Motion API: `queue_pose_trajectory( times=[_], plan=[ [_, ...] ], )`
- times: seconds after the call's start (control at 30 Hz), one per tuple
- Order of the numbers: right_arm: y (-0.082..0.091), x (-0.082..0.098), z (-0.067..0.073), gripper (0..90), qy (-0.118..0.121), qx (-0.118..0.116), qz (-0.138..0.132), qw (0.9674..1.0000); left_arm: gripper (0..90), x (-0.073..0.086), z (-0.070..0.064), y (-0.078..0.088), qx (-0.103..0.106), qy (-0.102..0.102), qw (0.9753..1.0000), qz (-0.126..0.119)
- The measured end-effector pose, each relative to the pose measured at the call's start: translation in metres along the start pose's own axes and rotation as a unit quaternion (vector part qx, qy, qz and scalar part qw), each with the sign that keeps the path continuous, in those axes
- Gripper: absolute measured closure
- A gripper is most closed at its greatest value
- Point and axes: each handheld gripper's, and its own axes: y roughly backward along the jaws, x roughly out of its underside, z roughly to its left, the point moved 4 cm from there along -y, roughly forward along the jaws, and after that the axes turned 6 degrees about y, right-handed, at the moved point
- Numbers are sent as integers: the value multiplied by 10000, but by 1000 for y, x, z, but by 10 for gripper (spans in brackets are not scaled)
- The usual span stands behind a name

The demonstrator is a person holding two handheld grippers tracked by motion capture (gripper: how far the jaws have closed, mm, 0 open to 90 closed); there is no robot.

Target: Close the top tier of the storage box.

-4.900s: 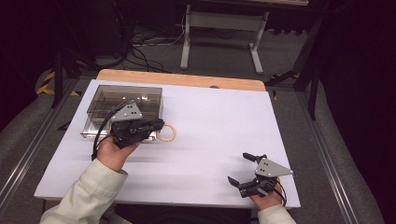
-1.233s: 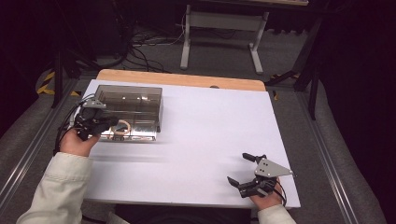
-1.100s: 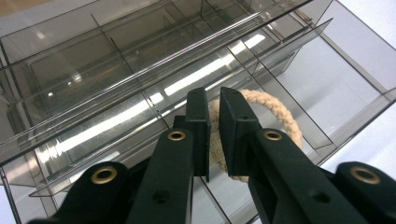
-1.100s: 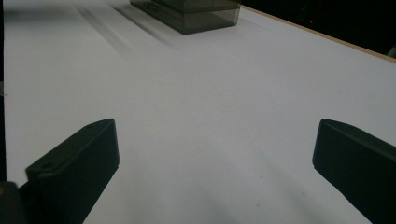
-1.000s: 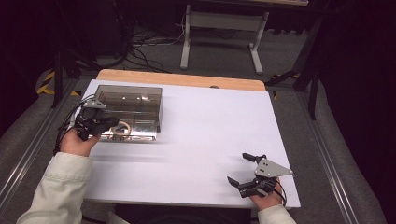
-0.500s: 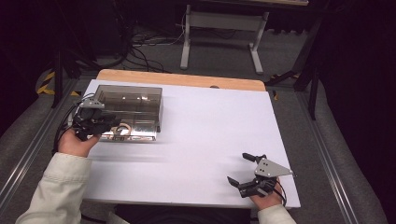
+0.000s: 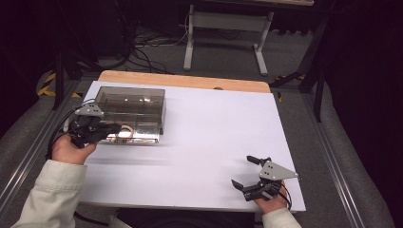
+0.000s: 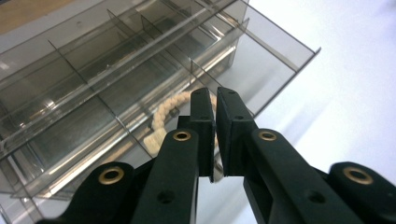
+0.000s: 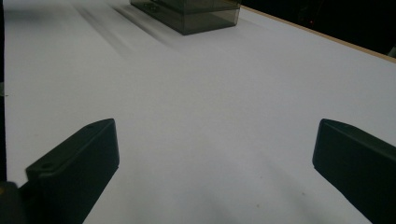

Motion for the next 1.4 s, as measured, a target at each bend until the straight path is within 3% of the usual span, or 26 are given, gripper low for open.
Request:
queue_pose_trajectory(
  times=[0.17,0.37,0.53,1.1,1.4],
  plan=[
    [0,0,0,11,0,2,3,10000,862,6,1,5,-90,-176,9997,122],
    [0,0,1,11,-20,3,21,10000,891,19,5,7,-2,-159,9992,379],
    [0,0,1,11,11,2,13,10000,896,23,10,10,61,-79,9990,445],
    [0,0,1,11,0,-11,32,10000,897,29,10,2,123,-142,9940,1078],
    [-1,0,1,11,4,-13,39,10000,897,31,10,-4,-4,-176,9916,1280]
  ],
)
